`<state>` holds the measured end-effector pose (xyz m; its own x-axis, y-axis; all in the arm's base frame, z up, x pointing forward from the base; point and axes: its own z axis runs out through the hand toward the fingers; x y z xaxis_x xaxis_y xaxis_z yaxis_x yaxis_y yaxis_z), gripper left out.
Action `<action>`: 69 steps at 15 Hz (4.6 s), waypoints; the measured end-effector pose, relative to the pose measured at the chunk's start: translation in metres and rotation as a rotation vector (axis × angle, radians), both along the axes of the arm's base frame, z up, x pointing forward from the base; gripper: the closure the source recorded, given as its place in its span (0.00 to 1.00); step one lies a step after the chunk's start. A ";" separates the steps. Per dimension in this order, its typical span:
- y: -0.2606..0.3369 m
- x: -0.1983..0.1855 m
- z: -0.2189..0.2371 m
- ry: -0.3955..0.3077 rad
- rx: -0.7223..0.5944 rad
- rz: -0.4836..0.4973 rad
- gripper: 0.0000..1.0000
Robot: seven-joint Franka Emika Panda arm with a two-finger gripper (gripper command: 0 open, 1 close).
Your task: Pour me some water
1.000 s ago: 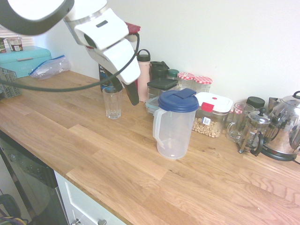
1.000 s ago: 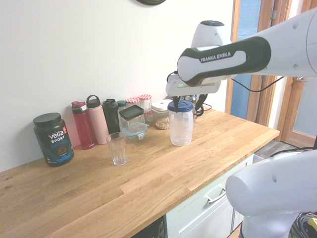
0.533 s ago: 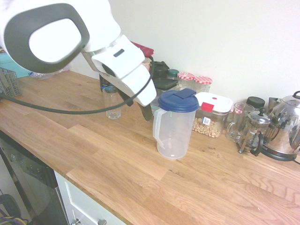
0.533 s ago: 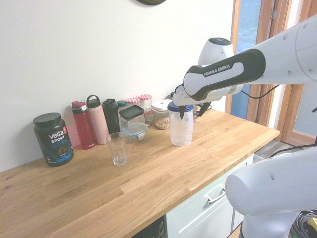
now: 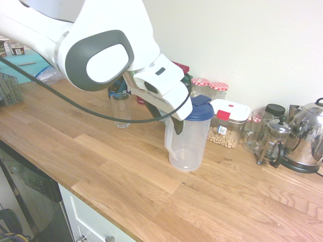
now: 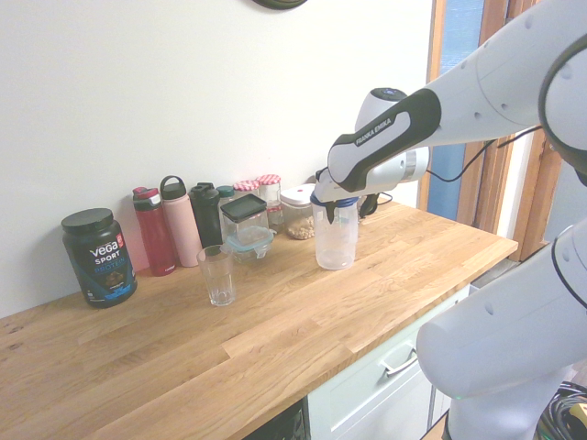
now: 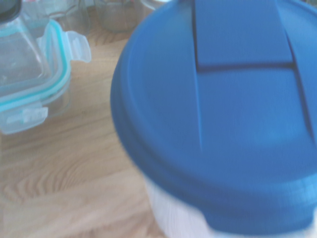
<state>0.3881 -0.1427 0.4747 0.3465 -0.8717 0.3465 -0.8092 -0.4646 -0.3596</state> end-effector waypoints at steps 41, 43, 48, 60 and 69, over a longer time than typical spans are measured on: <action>0.174 -0.035 0.170 0.300 -0.214 0.708 1.00; 0.198 -0.010 0.164 0.362 -0.267 0.788 1.00; 0.221 0.078 0.103 0.605 -0.426 0.940 1.00; 0.279 0.128 0.083 0.884 -0.797 1.062 1.00; 0.298 0.138 0.065 0.981 -0.878 1.071 1.00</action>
